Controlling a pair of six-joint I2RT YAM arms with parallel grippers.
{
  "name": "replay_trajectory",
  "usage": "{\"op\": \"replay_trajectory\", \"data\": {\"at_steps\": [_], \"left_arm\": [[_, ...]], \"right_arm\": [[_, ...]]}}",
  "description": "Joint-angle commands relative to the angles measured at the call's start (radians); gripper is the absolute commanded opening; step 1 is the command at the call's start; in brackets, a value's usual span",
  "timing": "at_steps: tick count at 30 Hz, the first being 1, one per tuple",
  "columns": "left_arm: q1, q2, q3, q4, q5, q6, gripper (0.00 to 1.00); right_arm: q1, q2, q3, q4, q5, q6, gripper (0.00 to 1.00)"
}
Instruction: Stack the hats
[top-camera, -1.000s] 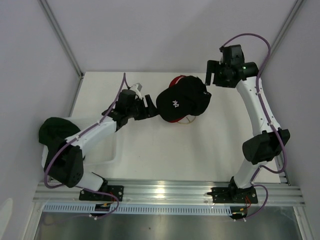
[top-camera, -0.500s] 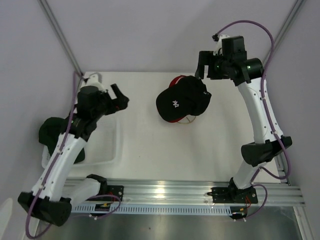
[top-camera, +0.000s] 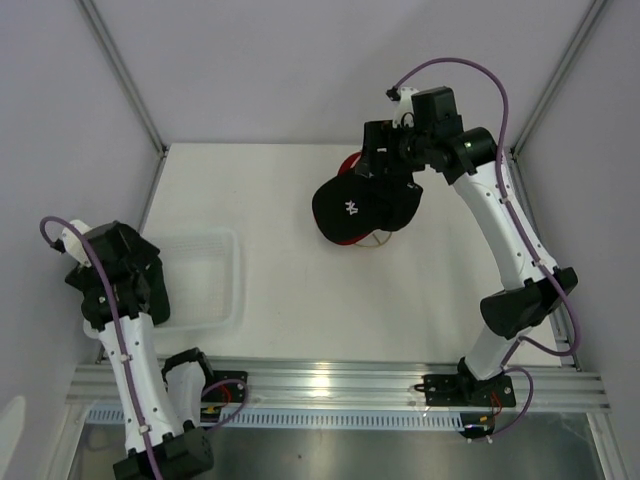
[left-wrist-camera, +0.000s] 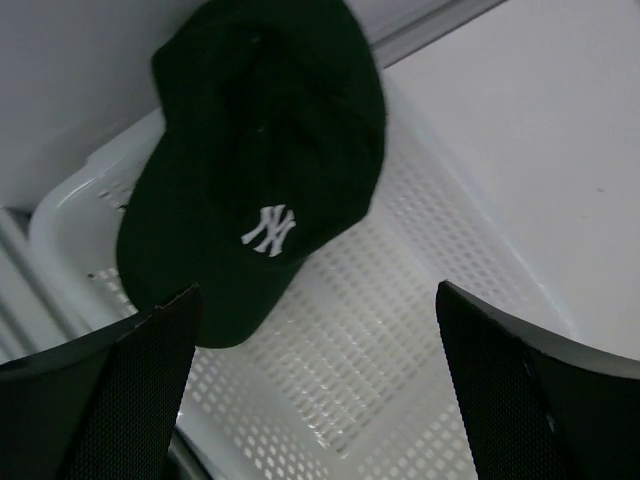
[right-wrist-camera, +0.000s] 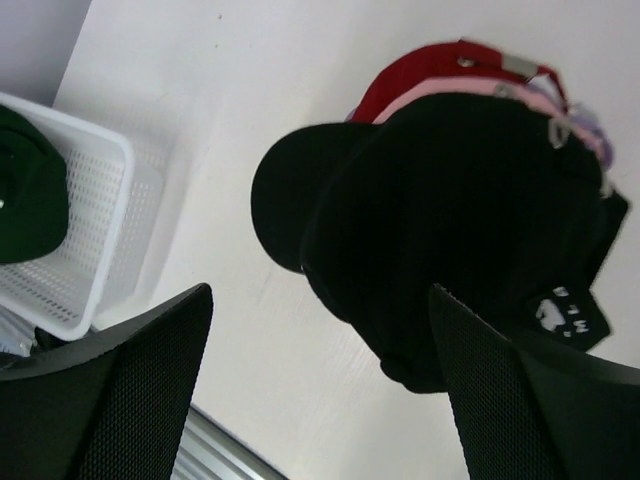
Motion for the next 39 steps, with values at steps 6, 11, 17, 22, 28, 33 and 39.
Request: {"op": "replay_trajectory", "data": {"at_steps": [6,11,17,22,28,33,39], "left_arm": [[0.075,0.133,-0.092,0.130,-0.160,0.085,0.95],[0.077,0.224,-0.135,0.224,-0.213,0.098,0.91],[0.080,0.319,-0.137,0.382,-0.161,0.170,0.88],[0.081,0.396,-0.097,0.434,-0.083,0.186,0.88],[0.080,0.528,-0.065,0.425,-0.106,0.171,0.86],[0.080,0.558,-0.065,0.451,-0.146,0.178,0.73],[0.080,0.586,-0.079,0.490,-0.097,0.197,0.53]], "right_arm": [[0.006,-0.057,-0.087,0.107,-0.098,-0.012,0.97],[0.006,-0.036,-0.030,0.079,-0.080,-0.017,0.99],[0.008,-0.033,-0.030,0.087,-0.046,0.021,1.00],[0.006,-0.024,-0.030,0.083,-0.029,0.069,1.00],[0.008,0.001,-0.009,0.080,-0.019,0.093,1.00],[0.006,0.036,0.031,0.068,-0.019,0.098,1.00],[0.006,0.042,0.043,0.067,-0.011,0.100,0.99]]}}
